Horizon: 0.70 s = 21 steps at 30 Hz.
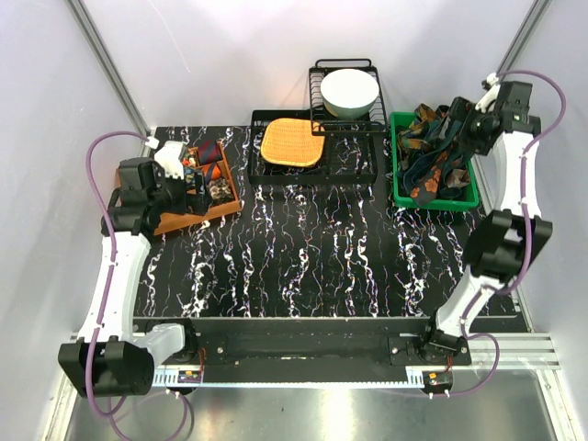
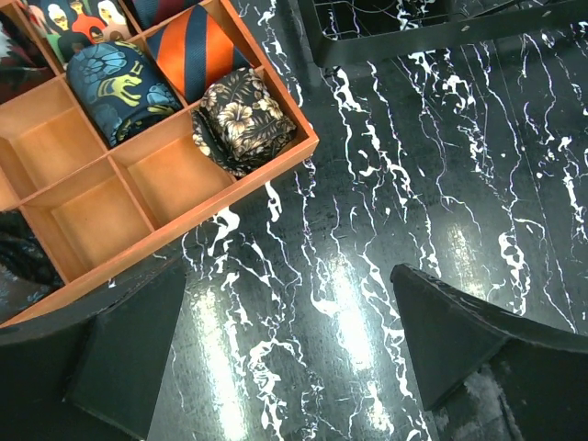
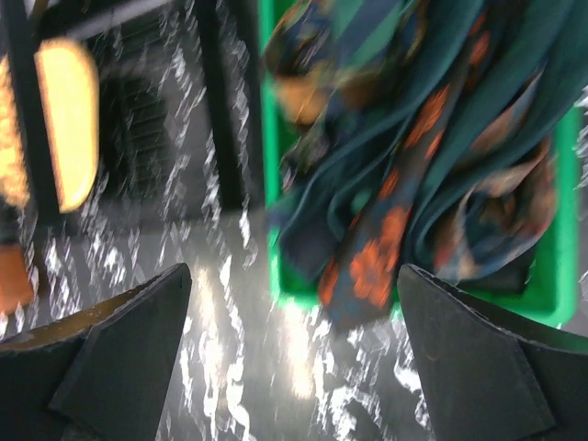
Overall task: Roll the ties
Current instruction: Pick up the tie from the bin.
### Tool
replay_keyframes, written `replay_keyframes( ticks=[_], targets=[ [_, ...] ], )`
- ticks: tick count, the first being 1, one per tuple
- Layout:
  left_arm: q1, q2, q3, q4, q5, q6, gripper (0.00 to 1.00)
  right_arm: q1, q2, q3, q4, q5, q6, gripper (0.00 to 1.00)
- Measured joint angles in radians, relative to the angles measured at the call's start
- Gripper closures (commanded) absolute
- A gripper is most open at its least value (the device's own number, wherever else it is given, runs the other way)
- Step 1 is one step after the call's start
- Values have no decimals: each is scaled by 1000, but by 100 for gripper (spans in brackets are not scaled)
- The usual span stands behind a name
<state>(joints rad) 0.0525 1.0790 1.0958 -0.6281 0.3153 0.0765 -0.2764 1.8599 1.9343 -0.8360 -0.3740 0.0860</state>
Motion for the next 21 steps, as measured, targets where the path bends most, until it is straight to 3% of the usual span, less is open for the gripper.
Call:
replay_keyframes(
  ticks=[9,16,21],
  targets=[
    [0,28,0,37,14,-16,1,-2,261,274,27,76,86,0],
    [0,56,0,55,15,-25,1,-9,407,383,38,145,125,21],
    [0,71,0,56,14,-26,1,-26,461,399,57,157,145,23]
  ],
)
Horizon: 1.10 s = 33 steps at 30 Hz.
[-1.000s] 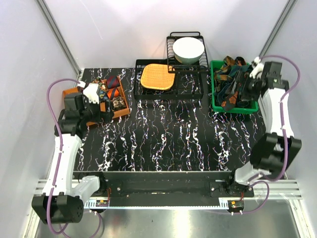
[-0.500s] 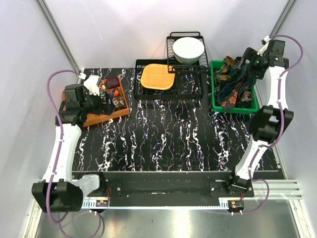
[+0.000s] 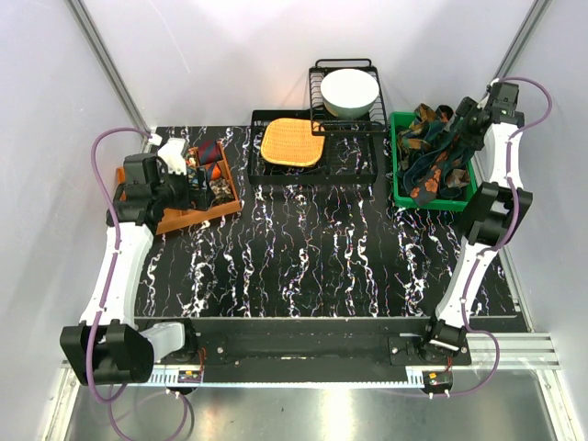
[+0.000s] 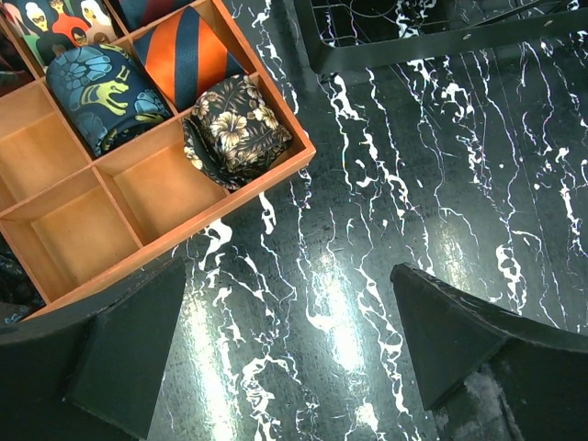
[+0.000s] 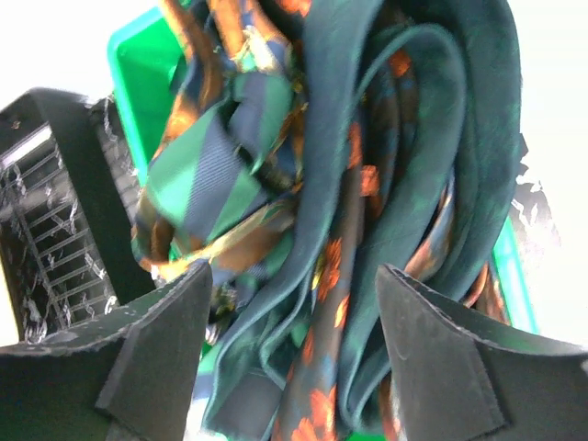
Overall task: Roll the ties
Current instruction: Pick up the tie from the bin.
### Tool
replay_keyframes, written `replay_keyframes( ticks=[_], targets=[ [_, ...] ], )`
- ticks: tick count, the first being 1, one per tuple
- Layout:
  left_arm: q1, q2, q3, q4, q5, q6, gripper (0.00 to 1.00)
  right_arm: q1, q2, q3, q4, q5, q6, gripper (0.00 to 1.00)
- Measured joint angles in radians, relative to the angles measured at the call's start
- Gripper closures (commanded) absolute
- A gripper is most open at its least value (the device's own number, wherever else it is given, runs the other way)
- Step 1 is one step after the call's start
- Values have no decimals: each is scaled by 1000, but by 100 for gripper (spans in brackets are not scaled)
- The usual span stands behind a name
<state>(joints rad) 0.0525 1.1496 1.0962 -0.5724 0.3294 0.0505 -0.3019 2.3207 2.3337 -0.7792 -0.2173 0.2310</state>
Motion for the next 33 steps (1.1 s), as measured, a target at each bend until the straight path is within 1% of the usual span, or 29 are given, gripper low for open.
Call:
replay_keyframes(
  ticks=[8,9,15,16,17,29,32,33],
  targets=[
    [0,17,0,19,0,-3,1,-13,103,69,56,33,16,33],
    [0,21,0,20,0,-3,1,-13,114,74,61,37,19,36],
    [0,41,0,21,0,-3,1,-14,166,105,121,45,37,41],
    [0,44,0,22,0,-4,1,-14,171,107,131,45,39,44],
    [0,46,0,22,-1,-4,1,-14,177,109,141,47,43,45],
    [0,66,1,22,-2,-4,1,-17,231,127,273,52,77,47],
    [0,73,1,22,-4,-4,1,-18,244,127,290,52,82,49],
    [0,75,1,22,-5,-4,1,-18,247,127,291,52,83,51]
  ],
)
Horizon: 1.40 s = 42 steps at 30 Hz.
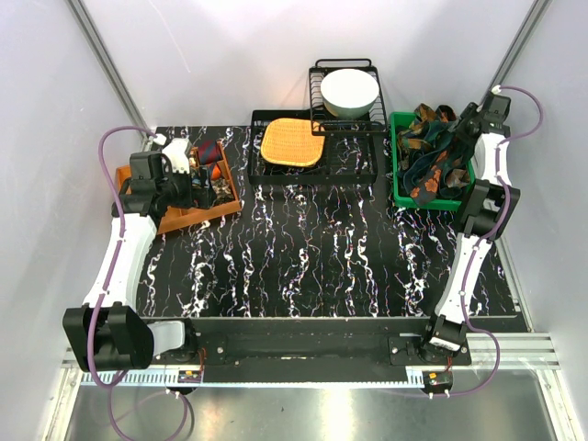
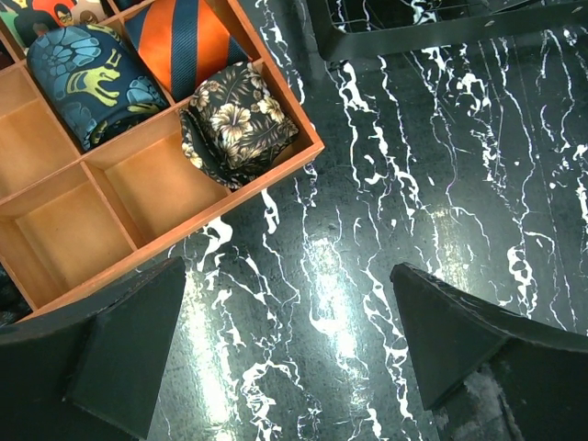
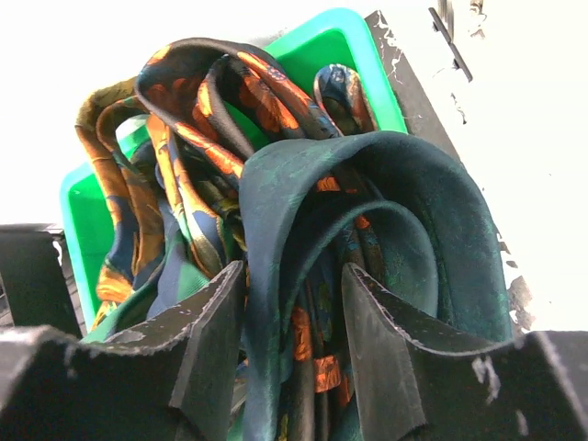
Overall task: Roll the ties
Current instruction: Pick up the tie from the bin, then place the tie at the corner of the board.
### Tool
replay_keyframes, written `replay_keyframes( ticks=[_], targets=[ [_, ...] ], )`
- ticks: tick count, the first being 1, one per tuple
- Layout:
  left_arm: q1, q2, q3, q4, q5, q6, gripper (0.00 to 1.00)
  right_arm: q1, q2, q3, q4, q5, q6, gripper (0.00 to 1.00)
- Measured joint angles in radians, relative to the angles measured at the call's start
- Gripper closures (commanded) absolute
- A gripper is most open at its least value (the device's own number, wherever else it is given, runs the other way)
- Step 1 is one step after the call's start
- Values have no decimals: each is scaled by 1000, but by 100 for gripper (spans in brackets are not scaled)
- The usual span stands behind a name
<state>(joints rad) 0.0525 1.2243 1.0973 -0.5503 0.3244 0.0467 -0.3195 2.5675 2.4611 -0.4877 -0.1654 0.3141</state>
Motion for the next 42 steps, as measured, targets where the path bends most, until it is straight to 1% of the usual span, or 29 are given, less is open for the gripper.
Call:
replay_keyframes(
  ticks=[3,4,6,9,15,17,20,24,28,32,38,42],
  targets=[
    [0,1,0,0,-5,0,1,0,5,0,9,0,3,61],
    [0,1,0,0,-6,0,1,0,5,0,16,0,5,72],
    [0,1,0,0,-8,0,1,0,5,0,30,0,3,80],
    [0,1,0,0,-10,0,1,0,5,2,48,0,6,99],
    [0,2,0,0,-11,0,1,-9,-3,-3,55,-23,16,100],
    [0,2,0,0,-11,0,1,-16,-27,-19,54,-51,21,100],
    [2,0,0,0,-11,0,1,-37,-105,-72,49,-120,24,100],
    [11,-18,0,-1,-10,0,1,-69,-271,-127,38,-233,23,100],
    [22,-63,0,-5,-10,0,1,-101,-471,-160,31,-322,23,100],
    [30,-119,0,-18,-8,1,1,-154,-699,-227,31,-396,24,100],
    [33,-176,0,-43,-5,10,1,-275,-911,-309,15,-474,24,100],
    [34,-201,0,-57,-4,17,1,-385,-989,-374,-24,-520,14,100]
  ],
)
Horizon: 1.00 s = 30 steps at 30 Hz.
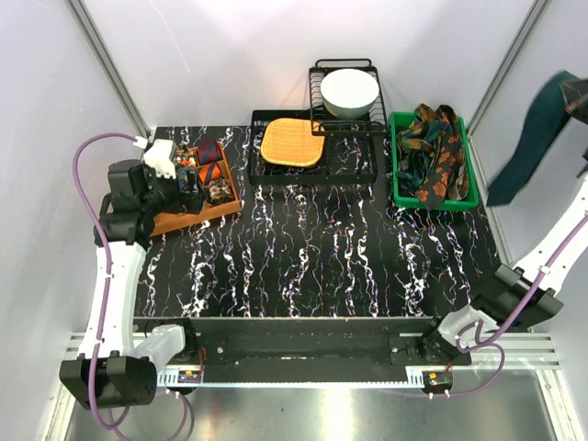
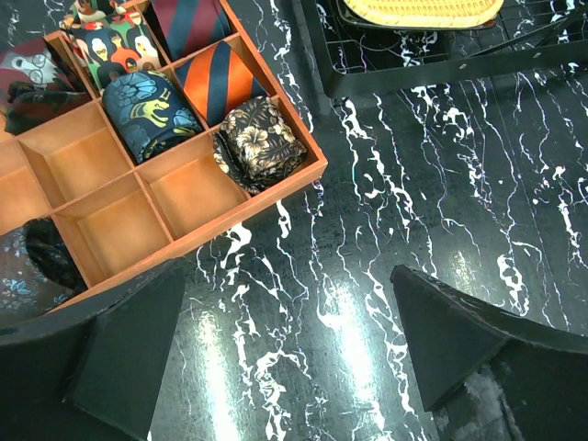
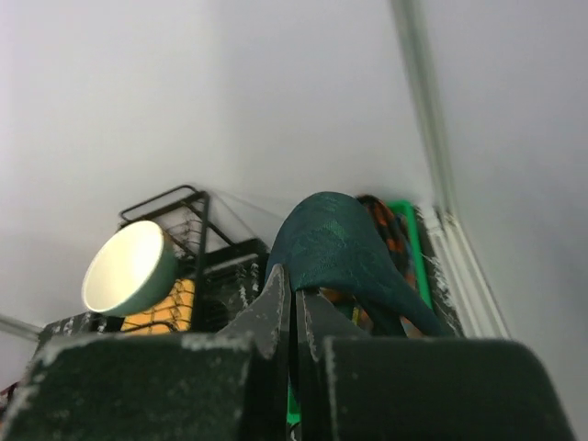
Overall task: Roll the ties
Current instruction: Place the tie at the corner of the board.
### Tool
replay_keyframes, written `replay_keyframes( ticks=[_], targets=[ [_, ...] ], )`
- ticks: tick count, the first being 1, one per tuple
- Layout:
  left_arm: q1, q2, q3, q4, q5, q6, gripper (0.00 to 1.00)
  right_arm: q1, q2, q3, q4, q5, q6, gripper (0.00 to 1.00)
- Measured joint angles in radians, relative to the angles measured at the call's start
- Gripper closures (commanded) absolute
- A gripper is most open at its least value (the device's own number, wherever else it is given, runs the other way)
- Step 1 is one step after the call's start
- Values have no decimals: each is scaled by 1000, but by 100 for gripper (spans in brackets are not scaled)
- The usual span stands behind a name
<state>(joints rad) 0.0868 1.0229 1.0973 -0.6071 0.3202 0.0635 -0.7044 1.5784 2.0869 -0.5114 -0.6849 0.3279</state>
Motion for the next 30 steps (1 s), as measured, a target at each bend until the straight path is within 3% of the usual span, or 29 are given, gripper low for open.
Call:
replay_keyframes(
  ticks=[7,13,14,16,18,19,21,22,25,28,30],
  targets=[
    [1,-16,0,-23,1,17,1,-160,-66,-135,-90,-31,-92,100],
    [3,-16,0,-33,-13,22,1,-116,-98,-224,-126,-5,-163,100],
    [3,-16,0,-34,-14,22,1,-61,-116,-243,-130,24,-191,100],
    [5,-16,0,-37,-14,22,1,188,-206,-360,-121,129,-284,100],
    [7,-16,0,-41,-15,22,1,528,-298,-515,-130,254,-394,100],
    [8,-16,0,-43,-15,22,1,765,-361,-643,-124,336,-476,100],
    [9,-16,0,-48,-14,22,1,1001,-428,-827,-172,404,-585,100],
    [10,-16,0,-50,-14,22,1,1046,-465,-938,-178,460,-654,100],
    [11,-16,0,-51,-14,22,1,1025,-512,-1231,-190,684,-808,100],
    [11,-13,-1,-50,-11,23,1,1010,-511,-1395,-211,828,-890,100],
    [12,-11,-6,-50,-6,34,1,1010,-503,-1412,-219,884,-912,100]
  ],
)
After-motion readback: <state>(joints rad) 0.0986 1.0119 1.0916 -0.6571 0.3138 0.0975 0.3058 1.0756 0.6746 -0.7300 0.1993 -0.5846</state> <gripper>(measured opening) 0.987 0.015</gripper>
